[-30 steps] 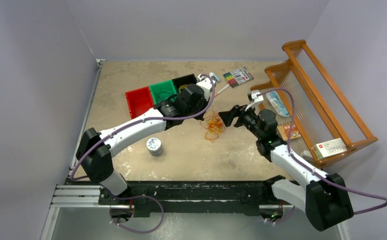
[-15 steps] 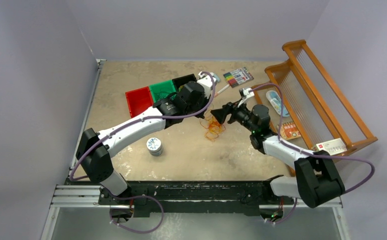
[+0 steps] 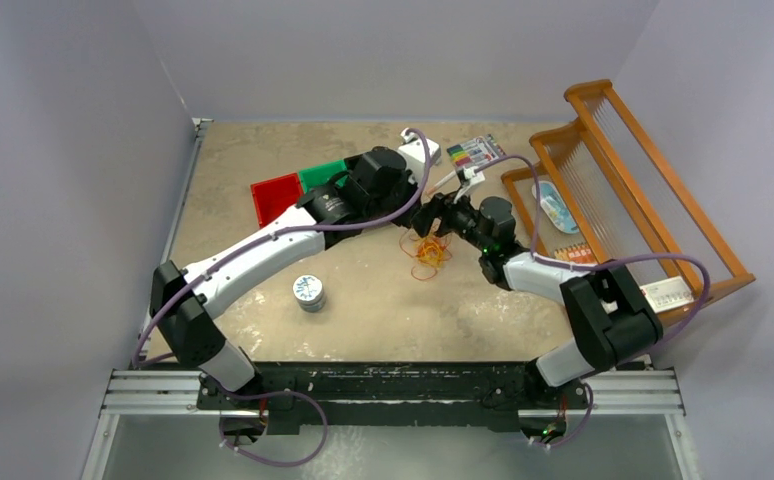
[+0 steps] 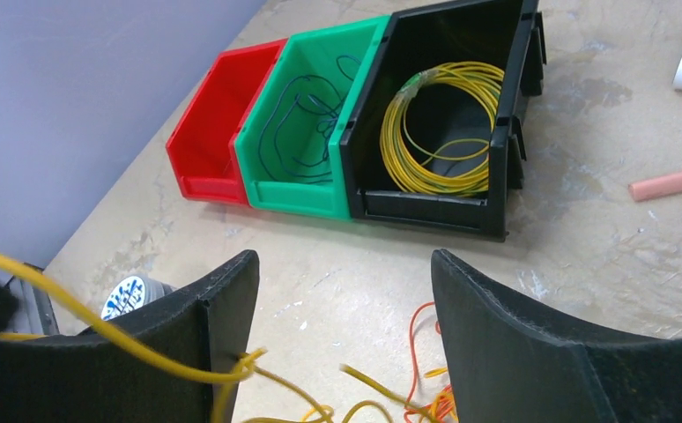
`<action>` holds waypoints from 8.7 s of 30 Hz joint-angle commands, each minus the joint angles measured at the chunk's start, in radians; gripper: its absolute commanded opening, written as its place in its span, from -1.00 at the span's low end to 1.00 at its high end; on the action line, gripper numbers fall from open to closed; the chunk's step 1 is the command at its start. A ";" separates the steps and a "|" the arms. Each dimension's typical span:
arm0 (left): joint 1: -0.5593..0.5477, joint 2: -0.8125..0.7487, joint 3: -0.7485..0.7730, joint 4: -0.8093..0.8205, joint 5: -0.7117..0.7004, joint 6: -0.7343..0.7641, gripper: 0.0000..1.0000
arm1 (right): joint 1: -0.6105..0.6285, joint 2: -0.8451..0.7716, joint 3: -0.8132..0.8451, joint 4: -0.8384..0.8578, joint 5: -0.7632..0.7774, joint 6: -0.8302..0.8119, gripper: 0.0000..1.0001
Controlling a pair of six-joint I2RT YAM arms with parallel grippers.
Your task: Untangle the cables
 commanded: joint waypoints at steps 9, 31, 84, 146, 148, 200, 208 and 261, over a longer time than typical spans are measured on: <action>-0.006 -0.080 0.225 -0.053 -0.118 0.077 -1.00 | 0.016 0.013 -0.069 0.039 0.157 0.044 0.33; -0.005 -0.086 0.479 -0.061 -0.323 0.155 -1.00 | 0.015 0.080 -0.193 0.076 0.249 0.075 0.18; 0.281 0.245 0.294 0.245 -0.303 0.169 -1.00 | 0.016 -0.425 -0.182 -0.187 0.292 -0.147 0.33; 0.328 0.506 0.362 0.110 -0.275 0.228 -1.00 | 0.015 -0.329 -0.129 -0.209 0.271 -0.132 0.33; 0.327 0.520 0.362 0.106 -0.261 0.222 -1.00 | 0.016 -0.327 -0.128 -0.211 0.271 -0.131 0.33; 0.325 0.510 0.382 0.079 -0.171 0.115 -0.40 | 0.015 -0.306 -0.103 -0.237 0.265 -0.139 0.33; 0.325 0.472 0.362 0.080 -0.185 0.115 -0.07 | 0.016 -0.305 -0.098 -0.240 0.266 -0.143 0.33; -0.073 0.118 -0.551 0.502 0.028 -0.274 -0.13 | 0.014 -0.385 -0.164 -0.456 0.362 0.077 0.33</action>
